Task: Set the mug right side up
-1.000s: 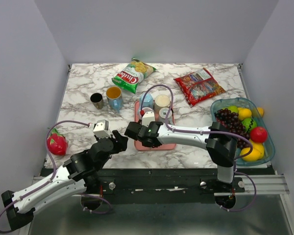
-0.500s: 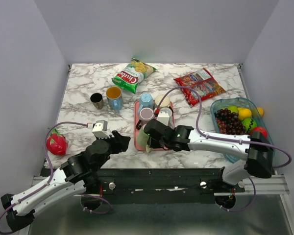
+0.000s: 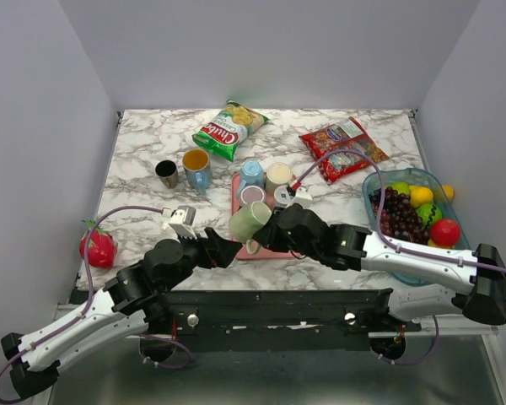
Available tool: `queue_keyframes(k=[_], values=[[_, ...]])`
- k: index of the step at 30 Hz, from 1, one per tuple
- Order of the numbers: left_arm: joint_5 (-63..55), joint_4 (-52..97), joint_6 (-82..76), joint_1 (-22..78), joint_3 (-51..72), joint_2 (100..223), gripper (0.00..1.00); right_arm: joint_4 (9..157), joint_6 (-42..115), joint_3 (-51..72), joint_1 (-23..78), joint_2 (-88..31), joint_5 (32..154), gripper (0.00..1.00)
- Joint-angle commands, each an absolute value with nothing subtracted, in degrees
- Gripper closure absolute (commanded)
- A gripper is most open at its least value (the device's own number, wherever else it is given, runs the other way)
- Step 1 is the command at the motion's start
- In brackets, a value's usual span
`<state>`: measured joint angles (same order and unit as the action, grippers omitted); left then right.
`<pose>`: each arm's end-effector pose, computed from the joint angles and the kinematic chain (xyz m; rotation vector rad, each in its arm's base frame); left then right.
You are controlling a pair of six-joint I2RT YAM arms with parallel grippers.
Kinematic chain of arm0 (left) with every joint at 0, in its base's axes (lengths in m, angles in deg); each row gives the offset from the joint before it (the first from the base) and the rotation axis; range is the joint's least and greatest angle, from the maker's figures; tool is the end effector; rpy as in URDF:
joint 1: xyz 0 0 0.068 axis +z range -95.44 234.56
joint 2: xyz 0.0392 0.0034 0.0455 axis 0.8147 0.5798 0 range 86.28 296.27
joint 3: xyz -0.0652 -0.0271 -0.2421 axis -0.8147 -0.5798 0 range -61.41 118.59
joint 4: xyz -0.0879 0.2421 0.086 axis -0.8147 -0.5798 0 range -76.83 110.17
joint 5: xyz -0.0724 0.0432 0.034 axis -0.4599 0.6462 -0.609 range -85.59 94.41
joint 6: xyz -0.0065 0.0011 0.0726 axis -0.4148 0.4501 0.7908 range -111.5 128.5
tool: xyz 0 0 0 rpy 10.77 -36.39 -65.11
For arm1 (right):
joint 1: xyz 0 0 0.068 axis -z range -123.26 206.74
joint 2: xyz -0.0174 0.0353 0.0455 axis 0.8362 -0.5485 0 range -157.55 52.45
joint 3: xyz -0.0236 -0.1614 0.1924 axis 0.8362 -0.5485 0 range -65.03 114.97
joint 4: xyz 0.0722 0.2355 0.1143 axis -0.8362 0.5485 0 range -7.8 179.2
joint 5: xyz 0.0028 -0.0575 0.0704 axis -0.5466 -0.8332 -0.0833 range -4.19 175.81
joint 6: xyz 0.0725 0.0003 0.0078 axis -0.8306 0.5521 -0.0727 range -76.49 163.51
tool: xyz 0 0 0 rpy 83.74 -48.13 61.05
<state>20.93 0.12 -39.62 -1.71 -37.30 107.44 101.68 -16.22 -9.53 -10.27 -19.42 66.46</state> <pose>0.1099 -0.1337 0.2353 -0.0705 1.9768 -0.9728 0.1408 0.2804 0.2528 0.0538 2.2982 0.8715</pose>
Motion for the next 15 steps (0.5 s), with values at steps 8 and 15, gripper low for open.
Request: queue_keyframes(k=[8,15], values=[[9.1,13.8,-40.6,-1.8,-36.0,106.0,0.01,89.6,-12.6,-9.8,-9.3,-9.3,60.1,0.99],[-0.2,28.5,-42.3,-1.8,-36.4,105.8,0.01,83.6,-8.3,-8.8,-9.3,-4.1,63.4,0.99]])
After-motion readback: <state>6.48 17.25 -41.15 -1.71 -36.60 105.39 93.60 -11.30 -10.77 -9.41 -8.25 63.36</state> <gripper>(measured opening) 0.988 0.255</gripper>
